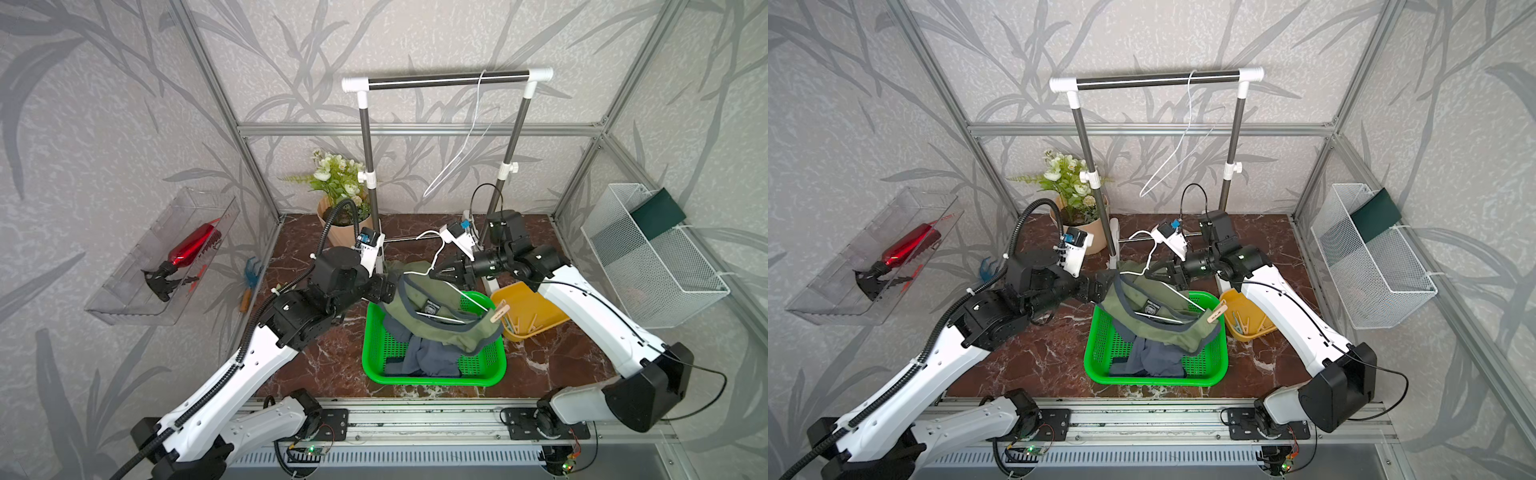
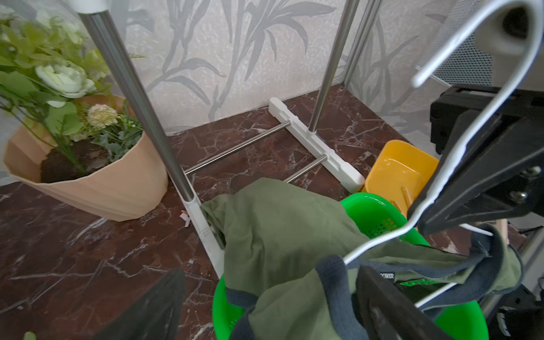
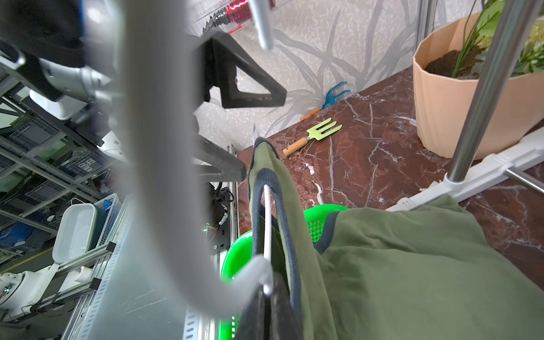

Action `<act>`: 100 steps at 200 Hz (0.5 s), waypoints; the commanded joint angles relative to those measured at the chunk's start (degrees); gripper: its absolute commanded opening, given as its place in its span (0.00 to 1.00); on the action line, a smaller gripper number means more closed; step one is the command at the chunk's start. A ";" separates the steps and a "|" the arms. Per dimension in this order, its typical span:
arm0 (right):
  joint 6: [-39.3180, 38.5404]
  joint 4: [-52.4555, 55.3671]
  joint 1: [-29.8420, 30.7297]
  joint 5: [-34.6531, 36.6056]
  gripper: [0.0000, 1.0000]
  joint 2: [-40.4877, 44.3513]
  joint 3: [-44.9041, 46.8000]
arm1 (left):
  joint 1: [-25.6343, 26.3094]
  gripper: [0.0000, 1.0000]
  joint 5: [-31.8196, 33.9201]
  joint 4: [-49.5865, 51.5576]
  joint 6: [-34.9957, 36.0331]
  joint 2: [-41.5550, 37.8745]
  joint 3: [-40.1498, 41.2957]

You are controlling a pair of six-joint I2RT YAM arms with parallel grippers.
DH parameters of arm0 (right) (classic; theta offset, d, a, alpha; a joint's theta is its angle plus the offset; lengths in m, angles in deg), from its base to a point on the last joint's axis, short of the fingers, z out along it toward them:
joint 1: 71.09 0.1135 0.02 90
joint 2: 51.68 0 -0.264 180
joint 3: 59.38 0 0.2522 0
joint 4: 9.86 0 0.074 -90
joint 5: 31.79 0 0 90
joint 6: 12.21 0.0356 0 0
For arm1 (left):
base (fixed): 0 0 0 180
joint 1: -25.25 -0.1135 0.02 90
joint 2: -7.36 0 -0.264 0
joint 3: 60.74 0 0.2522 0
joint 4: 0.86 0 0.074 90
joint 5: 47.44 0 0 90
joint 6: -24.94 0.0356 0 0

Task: Remove the clothespins securing tank tops to the hanger
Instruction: Adjust the hanger.

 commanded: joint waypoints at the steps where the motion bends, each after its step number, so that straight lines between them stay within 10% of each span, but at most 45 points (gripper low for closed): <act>1: -0.14 0.21 -0.02 -2.91 0.00 1.85 0.42 | -2.21 0.93 -12.01 -3.83 -1.40 -2.57 3.04; 100: -0.39 3.40 1.43 -7.94 0.00 1.85 -1.17 | -5.52 0.92 -30.17 -6.94 -1.41 1.34 1.72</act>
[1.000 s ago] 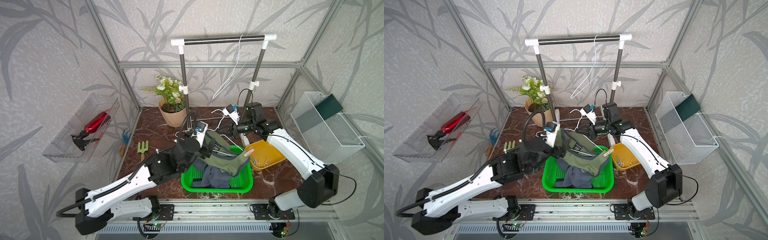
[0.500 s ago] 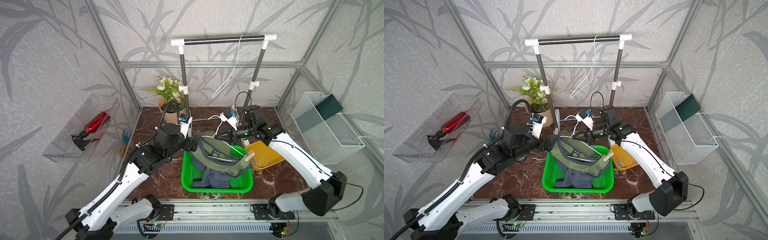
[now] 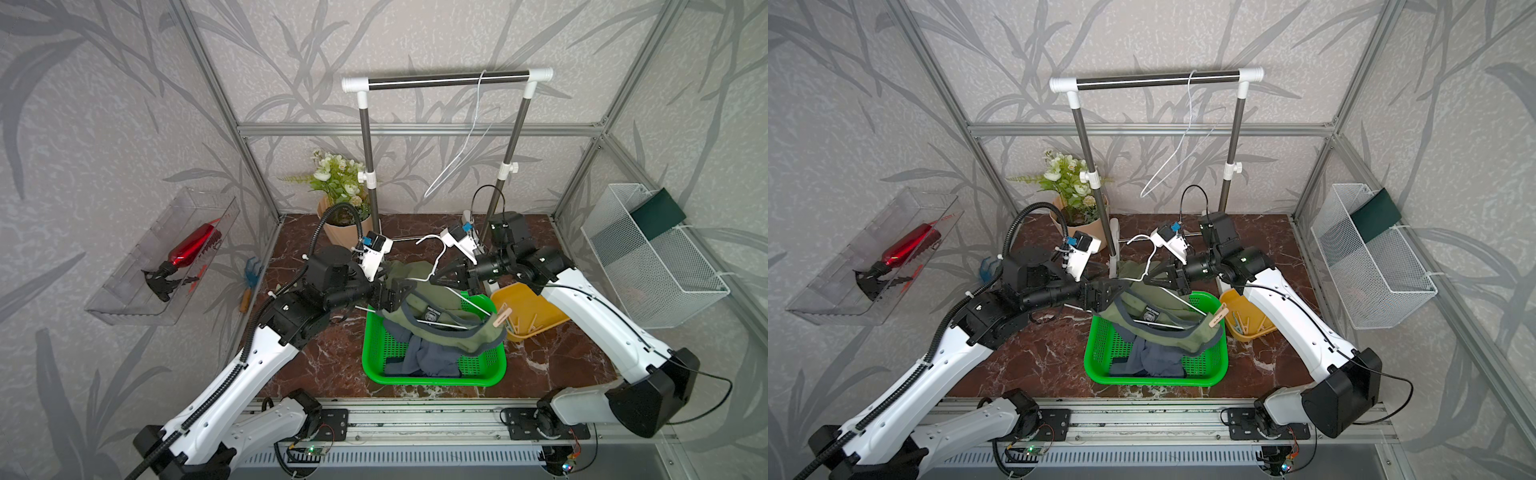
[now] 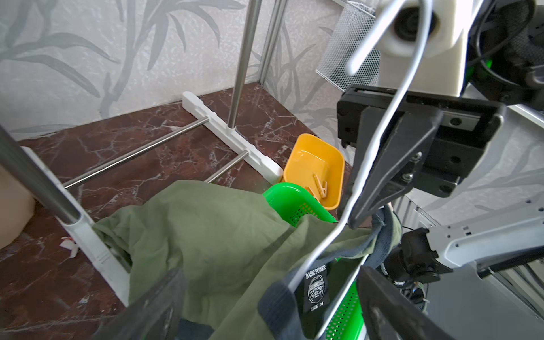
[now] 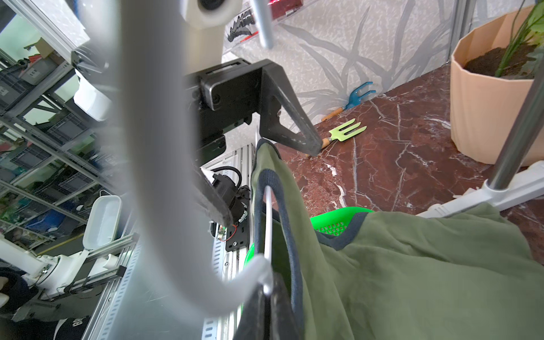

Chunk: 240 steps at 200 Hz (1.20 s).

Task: Remove the clothespins securing tank tops to the hanger
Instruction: Adjust the hanger.

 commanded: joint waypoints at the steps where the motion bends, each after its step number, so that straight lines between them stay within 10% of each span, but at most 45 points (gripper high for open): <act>1: -0.40 1.42 0.41 -3.73 0.00 0.95 -1.30 | -0.80 0.92 -5.90 -1.23 0.61 1.34 -1.51; 39: -0.51 2.59 0.43 -5.71 0.00 1.30 -2.49 | -1.59 0.82 -11.86 -1.96 -0.66 2.72 -1.96; 108: -0.20 1.89 0.39 -6.62 0.00 1.12 -2.24 | -3.70 0.23 -20.64 -7.45 -5.32 3.15 0.02; 174: 3.14 -3.08 0.38 -7.50 0.00 1.63 -0.74 | -5.00 0.05 -25.53 -13.71 -9.50 3.14 2.25; 240: 5.12 -5.68 0.44 -7.94 0.24 2.09 0.43 | -5.58 0.00 -25.57 -15.25 -10.59 2.55 3.23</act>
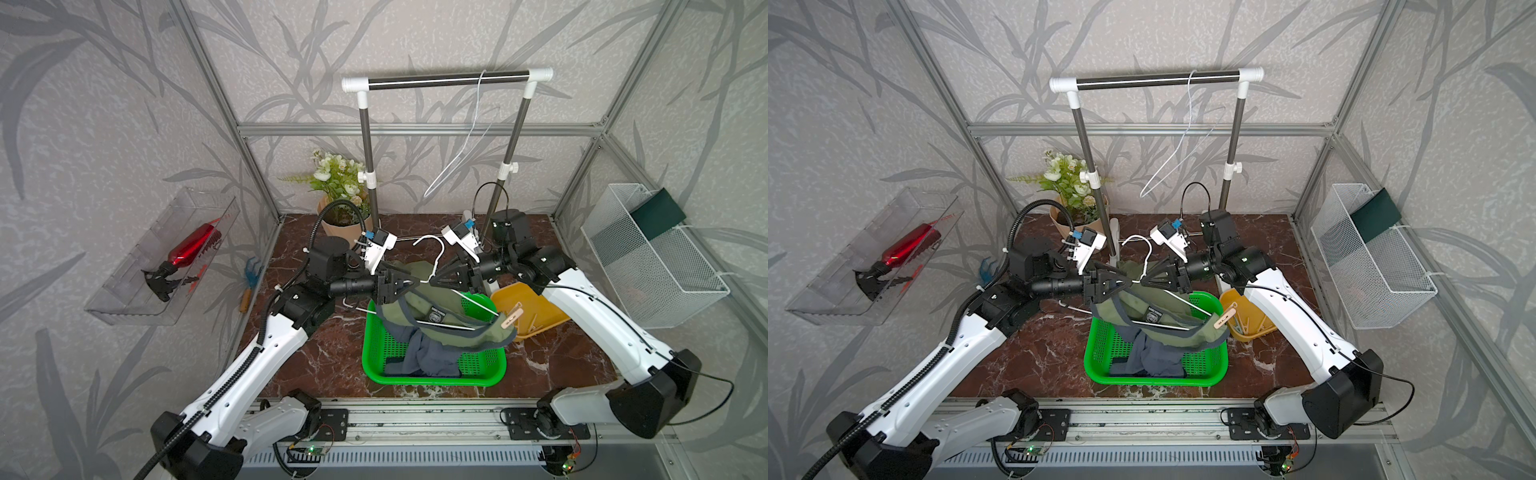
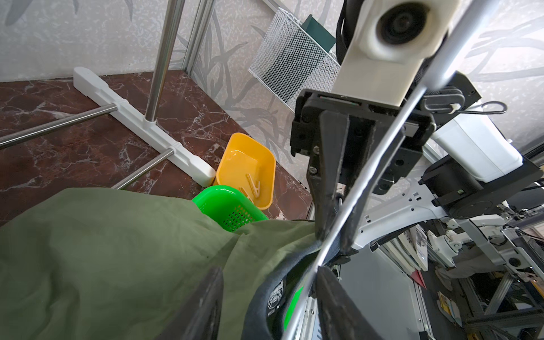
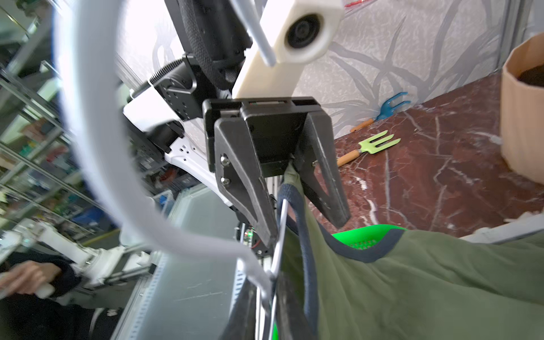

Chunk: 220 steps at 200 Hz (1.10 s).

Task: Remove the clothespins securing tank tops to the hanger
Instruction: Adjust the hanger.

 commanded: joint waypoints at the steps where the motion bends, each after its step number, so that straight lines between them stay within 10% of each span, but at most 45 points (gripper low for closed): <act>1: 0.61 -2.45 0.29 -1.62 0.24 1.81 0.83 | 0.00 0.00 -2.57 -4.06 -1.04 -0.82 0.01; 116: 0.48 1.64 -8.86 14.53 0.73 14.57 6.79 | -1.85 0.00 2.13 2.12 2.74 -1.42 -0.69; 136: 2.52 3.89 -11.47 17.26 1.00 18.23 9.01 | -2.15 0.00 2.03 2.18 2.74 -1.62 -0.51; 220: 18.66 -1.18 -20.79 33.91 0.98 34.09 25.84 | -2.86 0.00 0.88 2.50 2.47 -2.58 -0.60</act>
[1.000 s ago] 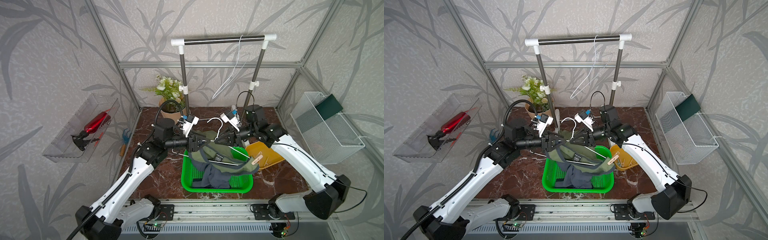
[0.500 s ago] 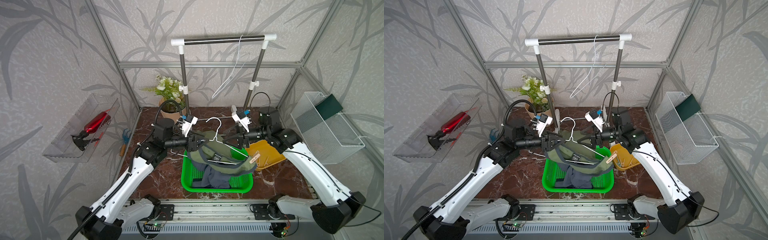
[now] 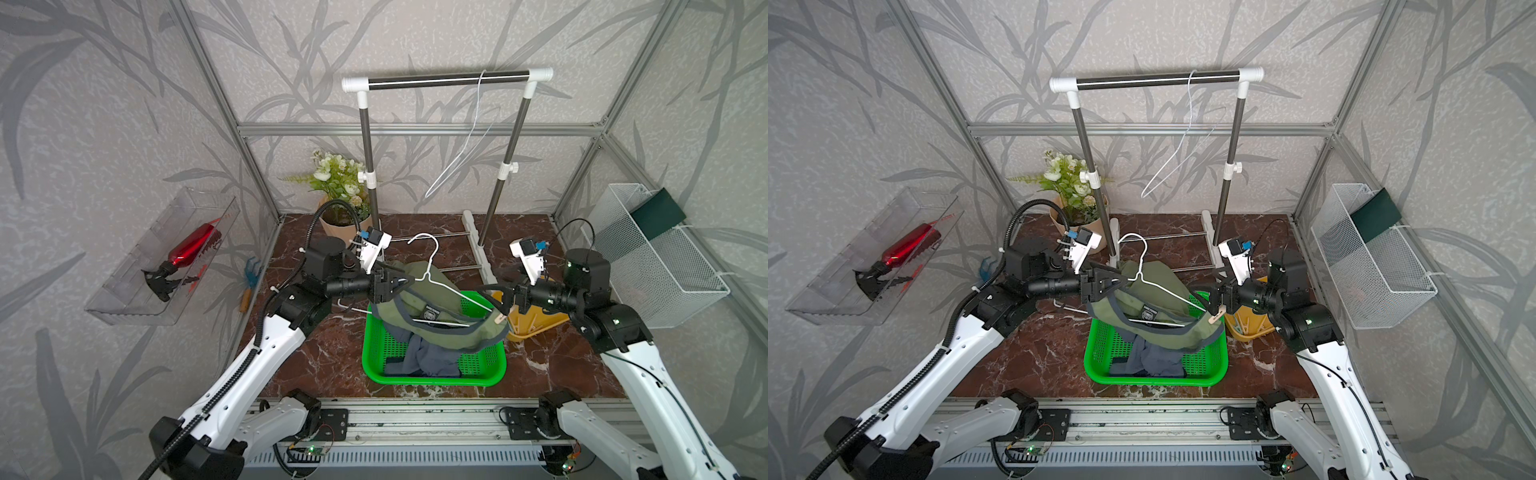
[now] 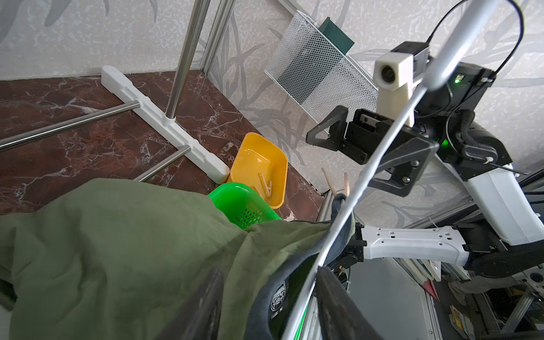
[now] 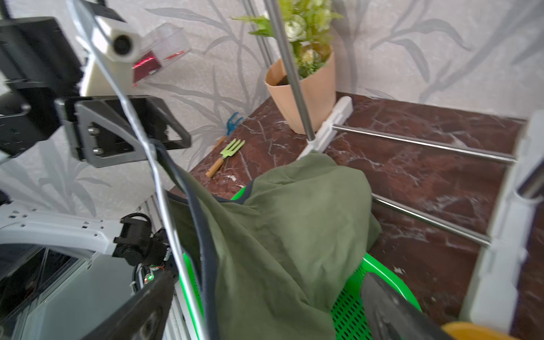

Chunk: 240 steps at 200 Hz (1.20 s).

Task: Remove the clothespins securing tank tops to the hanger
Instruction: Adjust the hanger, then remove the clothespin from the hanger.

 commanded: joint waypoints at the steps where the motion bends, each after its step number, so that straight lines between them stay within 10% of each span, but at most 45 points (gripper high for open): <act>1: 8.15 -3.10 -3.24 6.69 0.98 3.92 3.97 | -0.49 0.00 -1.01 -0.46 0.81 -1.75 -0.60; 136: 46.94 -40.88 -13.77 -15.65 0.96 12.07 25.89 | -1.47 0.00 -1.73 0.16 1.25 -2.00 -0.69; 240: 52.19 -42.95 -13.72 -21.45 0.80 17.42 28.89 | -2.58 0.00 -1.00 -0.35 0.60 -2.15 -0.77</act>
